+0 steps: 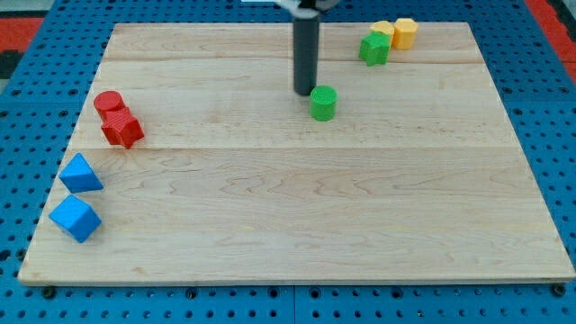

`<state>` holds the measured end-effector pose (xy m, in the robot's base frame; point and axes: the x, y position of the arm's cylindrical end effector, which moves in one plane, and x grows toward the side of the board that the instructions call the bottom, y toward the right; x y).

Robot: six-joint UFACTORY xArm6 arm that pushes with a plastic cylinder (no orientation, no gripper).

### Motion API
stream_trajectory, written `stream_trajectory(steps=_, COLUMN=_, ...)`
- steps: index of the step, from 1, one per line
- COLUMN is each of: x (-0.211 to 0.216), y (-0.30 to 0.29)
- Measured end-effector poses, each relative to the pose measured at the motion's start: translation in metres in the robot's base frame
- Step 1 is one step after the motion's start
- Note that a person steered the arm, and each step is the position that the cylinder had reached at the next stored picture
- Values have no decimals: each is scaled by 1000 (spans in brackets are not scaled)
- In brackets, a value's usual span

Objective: Push the green circle to the bottom right of the green star

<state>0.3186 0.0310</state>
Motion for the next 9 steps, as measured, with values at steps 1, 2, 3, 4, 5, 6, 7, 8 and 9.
stream_trajectory(steps=1, x=-26, y=2)
stream_trajectory(steps=2, x=-21, y=-19)
stream_trajectory(steps=3, x=-6, y=-67)
stream_trajectory(steps=4, x=16, y=-65)
stream_trajectory(steps=5, x=49, y=-52)
stream_trajectory(steps=6, x=75, y=-53)
stream_trajectory(steps=7, x=67, y=-3)
stream_trajectory(steps=8, x=26, y=42)
stream_trajectory(steps=9, x=11, y=95)
